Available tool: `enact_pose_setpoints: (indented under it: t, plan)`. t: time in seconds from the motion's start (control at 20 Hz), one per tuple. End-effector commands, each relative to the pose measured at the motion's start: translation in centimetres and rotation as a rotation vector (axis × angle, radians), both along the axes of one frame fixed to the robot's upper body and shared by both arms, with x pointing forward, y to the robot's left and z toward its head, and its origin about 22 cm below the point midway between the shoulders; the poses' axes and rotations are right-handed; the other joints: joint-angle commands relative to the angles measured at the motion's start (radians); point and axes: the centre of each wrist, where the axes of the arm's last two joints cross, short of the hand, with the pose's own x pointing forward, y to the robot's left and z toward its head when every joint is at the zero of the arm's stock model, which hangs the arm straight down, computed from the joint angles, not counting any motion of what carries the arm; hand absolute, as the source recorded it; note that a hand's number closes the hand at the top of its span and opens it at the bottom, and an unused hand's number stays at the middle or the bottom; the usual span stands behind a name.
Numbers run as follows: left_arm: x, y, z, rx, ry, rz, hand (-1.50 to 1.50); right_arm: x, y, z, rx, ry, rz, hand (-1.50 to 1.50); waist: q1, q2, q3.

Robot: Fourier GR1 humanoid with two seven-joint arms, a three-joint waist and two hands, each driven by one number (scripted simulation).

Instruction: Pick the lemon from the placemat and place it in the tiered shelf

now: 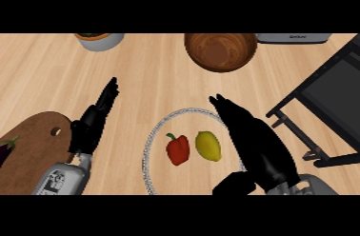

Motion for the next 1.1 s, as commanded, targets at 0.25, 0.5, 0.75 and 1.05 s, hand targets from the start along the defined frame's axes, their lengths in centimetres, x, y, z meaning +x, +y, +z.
enact_pose_setpoints:
  t: [0.25,0.5,0.75,1.05]
  plan:
    - [-0.2,0.1,-1.3,-0.012,-0.014,-0.003,0.00,-0.2,1.8,-1.4,-0.020,0.034,-0.036,-1.50,0.000,0.001,0.000]
    - [-0.9,1.1,1.2,0.002,0.001,0.005,0.00,-0.4,1.2,-0.9,-0.060,0.049,-0.053,-1.50,0.001,0.000,0.000]
    - [0.3,-0.4,0.7,0.009,0.022,0.010,0.00,1.3,1.7,-3.9,-0.060,0.060,-0.050,-1.50,0.000,0.001,0.000]
    - [0.6,0.3,-0.3,-0.007,0.008,-0.003,0.00,3.0,0.7,-3.7,-0.089,0.075,-0.056,-1.50,0.000,0.002,0.000]
